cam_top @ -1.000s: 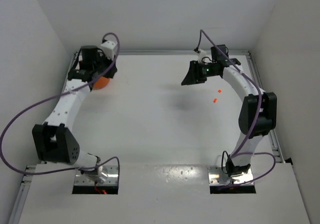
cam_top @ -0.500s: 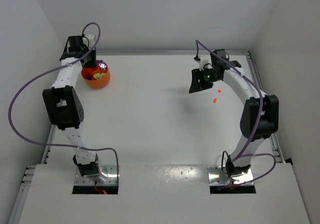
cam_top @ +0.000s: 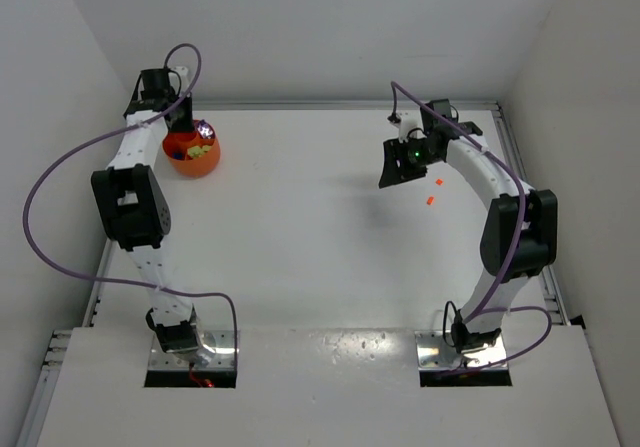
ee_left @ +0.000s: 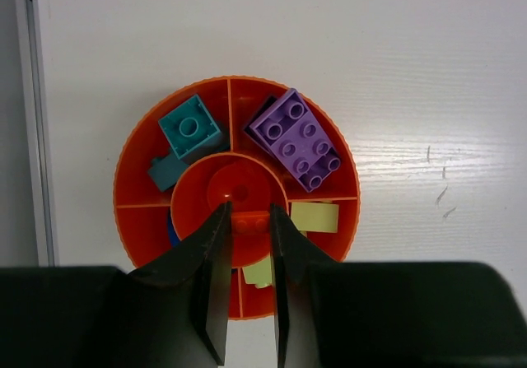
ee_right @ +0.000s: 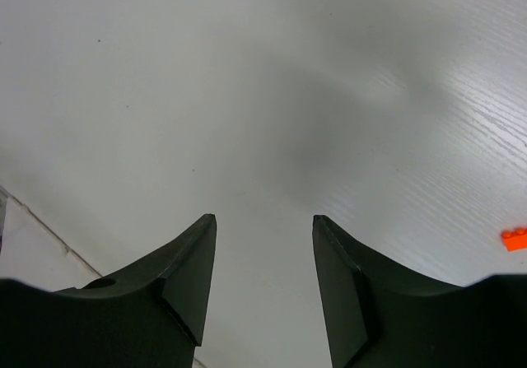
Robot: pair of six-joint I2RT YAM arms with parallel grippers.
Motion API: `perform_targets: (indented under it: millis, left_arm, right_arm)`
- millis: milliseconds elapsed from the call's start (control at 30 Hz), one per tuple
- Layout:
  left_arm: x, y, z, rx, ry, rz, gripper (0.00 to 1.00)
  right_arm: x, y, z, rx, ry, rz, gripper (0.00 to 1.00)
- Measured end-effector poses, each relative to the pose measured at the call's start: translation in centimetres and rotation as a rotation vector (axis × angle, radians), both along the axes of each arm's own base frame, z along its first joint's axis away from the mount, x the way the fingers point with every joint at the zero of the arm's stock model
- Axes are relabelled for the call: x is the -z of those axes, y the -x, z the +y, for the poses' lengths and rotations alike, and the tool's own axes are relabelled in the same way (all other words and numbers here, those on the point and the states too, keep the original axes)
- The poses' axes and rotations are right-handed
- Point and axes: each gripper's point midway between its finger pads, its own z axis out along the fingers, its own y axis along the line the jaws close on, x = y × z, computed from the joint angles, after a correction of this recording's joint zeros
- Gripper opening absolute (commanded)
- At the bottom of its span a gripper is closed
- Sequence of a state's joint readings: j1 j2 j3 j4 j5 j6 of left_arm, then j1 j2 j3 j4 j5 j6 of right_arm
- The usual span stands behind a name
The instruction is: Sort the legos into containers by color
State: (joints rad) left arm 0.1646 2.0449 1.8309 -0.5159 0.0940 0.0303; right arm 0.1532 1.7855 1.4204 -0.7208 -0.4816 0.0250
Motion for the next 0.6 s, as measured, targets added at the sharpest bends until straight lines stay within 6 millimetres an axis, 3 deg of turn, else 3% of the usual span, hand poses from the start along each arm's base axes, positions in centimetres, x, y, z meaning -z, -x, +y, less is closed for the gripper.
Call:
perform_targets:
  millis: [233, 600]
  left_arm:
    - [0.0, 0.0, 0.6, -0.024, -0.002, 0.0, 0.24]
    - [0.0, 0.1, 1.3, -0.047, -0.014, 0.003, 0.51]
  right_arm:
    - [0.0, 0.0, 0.0, 0.0, 0.0, 0.0, 0.51]
    - [0.0, 0.0, 0.0, 0.0, 0.0, 0.0, 0.51]
